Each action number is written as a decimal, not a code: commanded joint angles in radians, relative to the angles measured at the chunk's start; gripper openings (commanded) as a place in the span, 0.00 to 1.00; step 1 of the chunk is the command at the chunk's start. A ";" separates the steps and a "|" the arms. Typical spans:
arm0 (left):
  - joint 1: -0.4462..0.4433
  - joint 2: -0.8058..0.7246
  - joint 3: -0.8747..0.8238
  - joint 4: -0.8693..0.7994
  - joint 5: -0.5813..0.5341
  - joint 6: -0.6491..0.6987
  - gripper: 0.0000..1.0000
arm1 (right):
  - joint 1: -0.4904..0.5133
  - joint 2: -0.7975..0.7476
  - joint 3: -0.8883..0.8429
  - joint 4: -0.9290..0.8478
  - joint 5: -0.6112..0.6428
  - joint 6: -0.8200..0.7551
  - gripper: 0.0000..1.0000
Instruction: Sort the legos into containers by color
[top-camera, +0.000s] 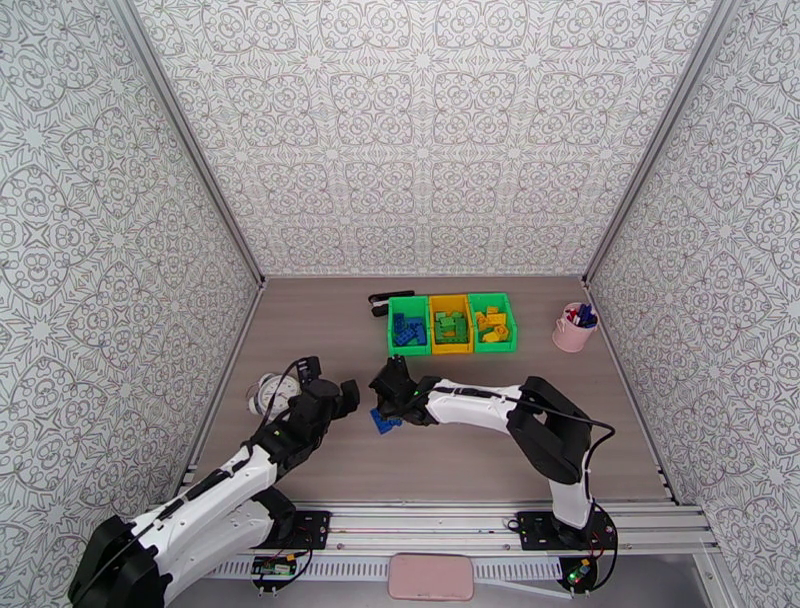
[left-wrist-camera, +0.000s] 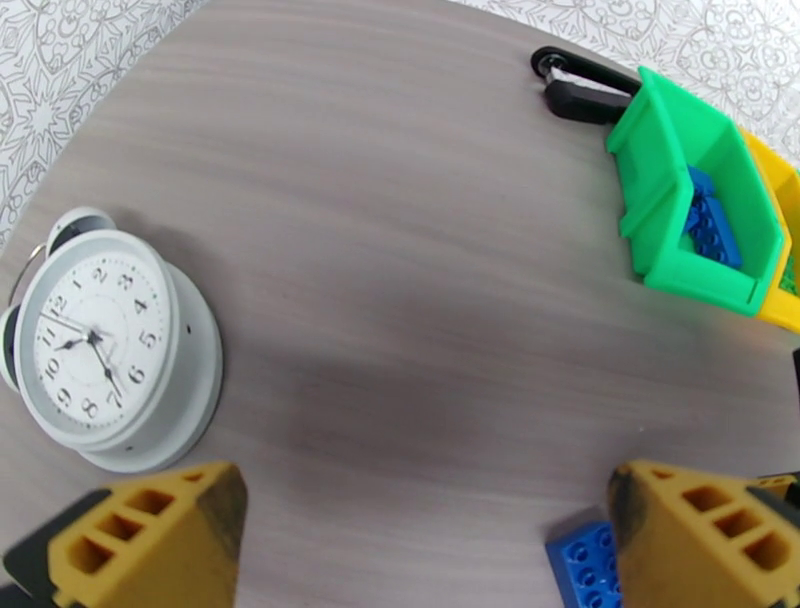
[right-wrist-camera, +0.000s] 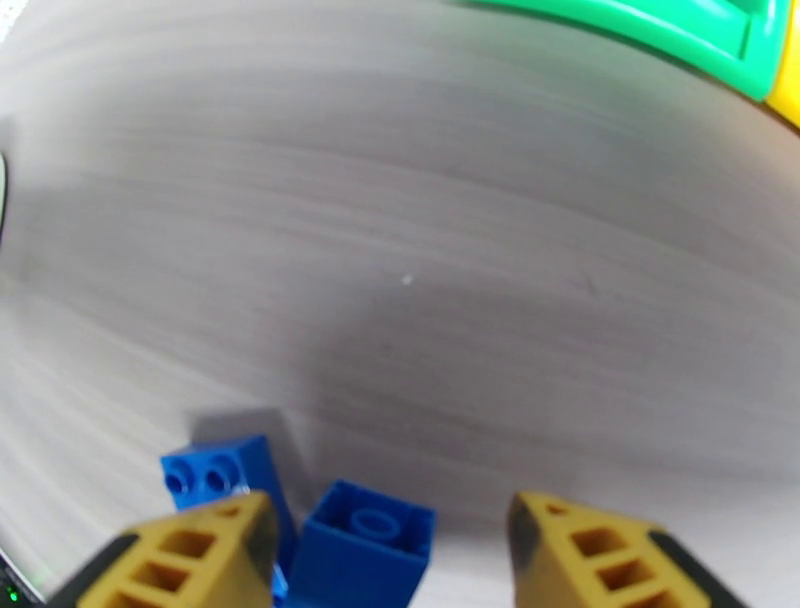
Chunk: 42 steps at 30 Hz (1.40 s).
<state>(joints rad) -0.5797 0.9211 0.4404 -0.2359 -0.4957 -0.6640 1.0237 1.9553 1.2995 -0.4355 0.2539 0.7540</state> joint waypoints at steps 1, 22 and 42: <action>0.003 0.012 0.014 0.003 -0.007 -0.013 1.00 | -0.002 0.023 0.001 -0.010 -0.010 0.021 0.62; -0.017 0.078 0.026 0.019 -0.010 -0.014 1.00 | -0.001 -0.012 -0.004 -0.025 0.004 -0.005 0.33; -0.035 0.127 0.054 0.041 -0.011 0.020 1.00 | 0.016 -0.069 -0.033 -0.091 0.064 -0.028 0.24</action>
<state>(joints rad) -0.6041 1.0363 0.4557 -0.2153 -0.4953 -0.6552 1.0336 1.9480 1.2823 -0.5255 0.2646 0.7322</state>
